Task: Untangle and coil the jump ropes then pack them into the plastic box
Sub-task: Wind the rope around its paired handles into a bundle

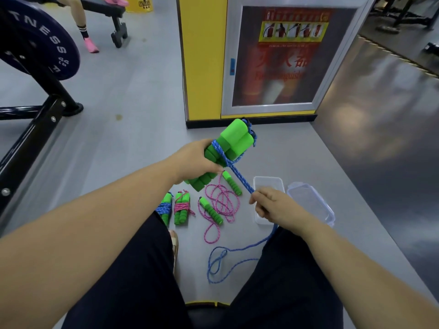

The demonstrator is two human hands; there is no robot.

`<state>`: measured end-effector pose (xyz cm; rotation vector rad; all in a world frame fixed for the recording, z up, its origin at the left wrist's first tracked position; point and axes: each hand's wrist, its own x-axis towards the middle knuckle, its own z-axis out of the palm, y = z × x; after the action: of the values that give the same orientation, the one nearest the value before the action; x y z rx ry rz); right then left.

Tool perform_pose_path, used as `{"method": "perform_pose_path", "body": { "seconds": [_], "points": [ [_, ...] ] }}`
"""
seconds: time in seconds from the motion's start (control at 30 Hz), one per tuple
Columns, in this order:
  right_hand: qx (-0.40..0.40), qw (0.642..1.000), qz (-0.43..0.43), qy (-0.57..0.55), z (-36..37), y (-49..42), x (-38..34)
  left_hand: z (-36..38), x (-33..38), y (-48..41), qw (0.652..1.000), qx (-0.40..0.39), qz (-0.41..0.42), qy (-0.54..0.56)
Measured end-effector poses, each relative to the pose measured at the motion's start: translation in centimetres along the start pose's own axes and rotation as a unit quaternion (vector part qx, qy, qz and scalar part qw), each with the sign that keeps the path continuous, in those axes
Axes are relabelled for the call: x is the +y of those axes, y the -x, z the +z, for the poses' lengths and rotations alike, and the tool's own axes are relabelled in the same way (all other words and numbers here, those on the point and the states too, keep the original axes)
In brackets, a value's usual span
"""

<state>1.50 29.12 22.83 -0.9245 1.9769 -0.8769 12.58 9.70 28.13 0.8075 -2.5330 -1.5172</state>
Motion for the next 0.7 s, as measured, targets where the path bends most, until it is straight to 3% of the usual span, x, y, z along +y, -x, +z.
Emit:
{"method": "perform_pose_path", "body": {
  "seconds": [0.1,0.17,0.27,0.33,0.4,0.47,0.57,0.63,0.7],
  "points": [
    [-0.004,0.981,-0.025,0.193,-0.4,1.1,-1.2,-0.5,-1.1,-0.5,0.982,0.076,-0.026,-0.173],
    [-0.026,0.949,-0.063,0.307,-0.6,2.2,-2.8,-0.6,-1.5,-0.5,0.931,0.108,-0.029,-0.347],
    [-0.001,0.890,-0.130,0.436,-2.2,3.1,-6.5,0.5,-1.0,0.0,0.856,0.082,0.009,-0.511],
    [0.055,0.852,-0.177,0.489,-4.3,2.9,-8.7,1.6,-0.3,0.3,0.818,0.043,0.070,-0.569],
    [0.108,0.836,-0.223,0.490,-6.6,2.3,-10.1,2.2,0.6,0.5,0.795,0.017,0.133,-0.592],
    [0.119,0.845,-0.262,0.450,-8.3,1.6,-10.8,2.1,1.7,0.9,0.786,0.001,0.180,-0.591],
    [0.087,0.910,-0.268,0.303,-9.6,0.4,-10.5,2.0,3.6,2.1,0.770,-0.020,0.266,-0.580],
    [0.057,0.956,-0.243,0.155,-9.5,0.0,-9.9,1.6,4.8,2.9,0.792,-0.002,0.288,-0.538],
    [0.015,0.987,-0.162,0.013,-8.7,-0.5,-8.1,1.0,5.3,3.3,0.830,0.027,0.277,-0.483]
  ]
}}
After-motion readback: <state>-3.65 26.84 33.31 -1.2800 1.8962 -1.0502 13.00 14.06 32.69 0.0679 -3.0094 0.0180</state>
